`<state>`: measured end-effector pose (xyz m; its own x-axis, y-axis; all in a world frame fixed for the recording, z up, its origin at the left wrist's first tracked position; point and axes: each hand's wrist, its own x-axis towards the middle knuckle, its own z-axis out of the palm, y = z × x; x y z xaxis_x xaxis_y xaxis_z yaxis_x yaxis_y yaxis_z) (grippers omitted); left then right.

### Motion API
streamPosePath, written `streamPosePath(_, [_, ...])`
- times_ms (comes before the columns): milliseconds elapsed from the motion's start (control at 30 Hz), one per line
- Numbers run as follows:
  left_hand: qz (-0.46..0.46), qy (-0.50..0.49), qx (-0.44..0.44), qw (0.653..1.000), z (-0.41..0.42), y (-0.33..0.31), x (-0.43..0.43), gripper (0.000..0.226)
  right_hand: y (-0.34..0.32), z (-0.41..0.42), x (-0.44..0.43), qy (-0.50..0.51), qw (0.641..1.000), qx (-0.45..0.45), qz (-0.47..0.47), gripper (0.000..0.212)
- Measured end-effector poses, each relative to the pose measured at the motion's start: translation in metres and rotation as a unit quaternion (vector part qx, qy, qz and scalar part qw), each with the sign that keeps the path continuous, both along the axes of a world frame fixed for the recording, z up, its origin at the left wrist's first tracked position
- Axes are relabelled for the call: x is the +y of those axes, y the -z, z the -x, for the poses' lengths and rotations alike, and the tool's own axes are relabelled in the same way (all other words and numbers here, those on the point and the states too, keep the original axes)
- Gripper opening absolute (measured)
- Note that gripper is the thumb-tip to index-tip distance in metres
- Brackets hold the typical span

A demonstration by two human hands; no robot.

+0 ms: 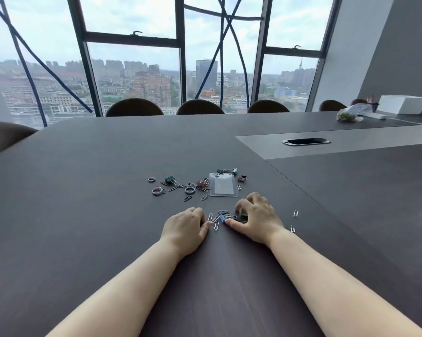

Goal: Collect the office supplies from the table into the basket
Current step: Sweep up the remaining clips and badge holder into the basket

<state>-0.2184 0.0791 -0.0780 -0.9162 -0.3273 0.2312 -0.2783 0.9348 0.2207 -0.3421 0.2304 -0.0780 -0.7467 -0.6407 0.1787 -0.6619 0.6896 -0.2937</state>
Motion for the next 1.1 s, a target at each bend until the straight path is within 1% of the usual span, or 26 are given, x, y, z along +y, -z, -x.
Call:
streamPosePath(100, [0.018, 0.001, 0.000, 1.000, -0.002, -0.001, 0.001, 0.029, 0.001, -0.001, 0.000, -0.005, 1.000, 0.010, 0.000, 0.040])
streamPosePath(200, [0.021, -0.005, 0.005, 1.000, -0.003, -0.002, 0.003, 0.031, 0.000, -0.004, 0.001, -0.019, 0.999, 0.023, 0.022, 0.035])
streamPosePath(267, [0.015, -0.010, 0.011, 1.000, -0.003, -0.001, 0.003, 0.031, -0.001, -0.007, 0.001, -0.030, 0.998, 0.037, 0.037, 0.036])
streamPosePath(367, [0.006, -0.018, 0.018, 1.000, -0.004, -0.001, 0.003, 0.031, -0.003, -0.009, 0.002, -0.048, 0.996, 0.041, 0.056, 0.043])
streamPosePath(467, [0.007, -0.020, 0.027, 0.999, -0.004, 0.000, 0.003, 0.031, -0.004, -0.010, 0.003, -0.056, 0.993, 0.031, 0.097, 0.043])
streamPosePath(567, [0.012, -0.022, 0.021, 0.999, -0.004, 0.000, 0.002, 0.032, -0.005, -0.012, 0.002, -0.055, 0.992, 0.022, 0.111, 0.039])
streamPosePath(700, [-0.001, -0.029, 0.015, 0.999, -0.011, -0.005, 0.001, 0.035, -0.007, -0.014, 0.001, -0.066, 0.985, -0.021, 0.160, 0.034])
streamPosePath(833, [-0.040, -0.046, 0.081, 0.995, -0.045, -0.019, -0.012, 0.034, -0.012, -0.023, -0.003, -0.023, 0.976, -0.033, 0.213, 0.031])
streamPosePath(900, [-0.041, -0.058, 0.119, 0.990, -0.072, -0.033, -0.023, 0.033, -0.018, -0.034, -0.011, -0.016, 0.968, -0.040, 0.248, 0.031])
streamPosePath(1033, [0.002, -0.099, 0.174, 0.980, -0.140, -0.076, -0.049, 0.032, -0.050, -0.076, -0.047, -0.049, 0.943, -0.057, 0.325, 0.025])
streamPosePath(1100, [0.054, -0.123, 0.208, 0.969, -0.179, -0.101, -0.064, 0.031, -0.072, -0.106, -0.075, -0.089, 0.926, -0.067, 0.360, 0.023])
